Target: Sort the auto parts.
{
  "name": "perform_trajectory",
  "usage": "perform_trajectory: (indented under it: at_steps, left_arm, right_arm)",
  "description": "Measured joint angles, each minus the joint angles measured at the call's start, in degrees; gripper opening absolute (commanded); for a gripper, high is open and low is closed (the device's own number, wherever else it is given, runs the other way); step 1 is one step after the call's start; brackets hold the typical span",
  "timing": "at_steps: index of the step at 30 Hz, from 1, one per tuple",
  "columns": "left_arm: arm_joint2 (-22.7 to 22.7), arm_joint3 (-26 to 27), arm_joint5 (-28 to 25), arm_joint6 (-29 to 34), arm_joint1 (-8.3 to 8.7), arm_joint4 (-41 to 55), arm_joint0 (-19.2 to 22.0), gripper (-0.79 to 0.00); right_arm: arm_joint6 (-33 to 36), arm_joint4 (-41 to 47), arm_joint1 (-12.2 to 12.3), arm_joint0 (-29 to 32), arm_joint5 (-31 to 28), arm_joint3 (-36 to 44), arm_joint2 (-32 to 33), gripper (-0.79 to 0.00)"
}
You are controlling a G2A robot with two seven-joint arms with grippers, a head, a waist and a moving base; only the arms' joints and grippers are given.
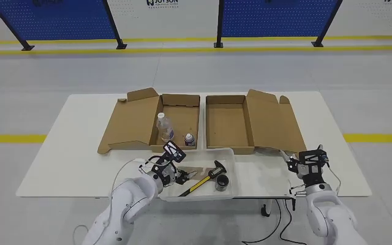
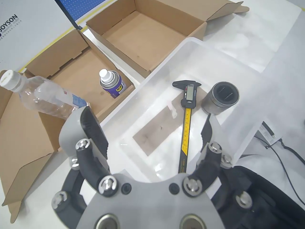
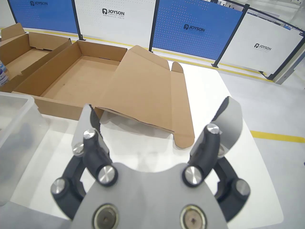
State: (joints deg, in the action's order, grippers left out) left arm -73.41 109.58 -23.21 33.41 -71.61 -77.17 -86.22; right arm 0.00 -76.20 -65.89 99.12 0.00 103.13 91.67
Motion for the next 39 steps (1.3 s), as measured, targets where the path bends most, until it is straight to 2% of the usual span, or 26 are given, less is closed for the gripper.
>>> perform_trajectory:
  at_steps: [11, 16, 25, 32, 37, 39]
  left_arm:
    - [0.09, 0.11, 0.17, -0.14, -0.05, 0.18, -0.02, 0.000]
    - [2.34, 1.28, 2.52, -1.56, -0.53, 5.84, 0.77, 0.000]
    - [11.90, -2.19, 13.00, 8.66, -2.69, 14.54, 9.99, 0.000]
    - [17.19, -7.67, 16.99, 16.84, -3.88, 17.45, 15.76, 0.000]
    - [20.52, -11.66, 18.46, 19.42, -4.65, 17.73, 18.62, 0.000]
    - [21.63, -13.36, 19.19, 19.71, -4.98, 17.66, 19.68, -0.025]
  right_arm:
    - [0.00, 0.00, 0.00, 0.00, 0.00, 0.00, 0.00, 0.000]
    - [0.00, 0.00, 0.00, 0.00, 0.00, 0.00, 0.00, 0.000]
    - [0.00, 0.00, 0.00, 0.00, 0.00, 0.00, 0.00, 0.000]
    - [0.00, 0.00, 0.00, 0.00, 0.00, 0.00, 0.00, 0.000]
    - [0.00, 0.00, 0.00, 0.00, 0.00, 0.00, 0.00, 0.000]
    - [0.00, 0.00, 0.00, 0.00, 0.00, 0.00, 0.00, 0.000]
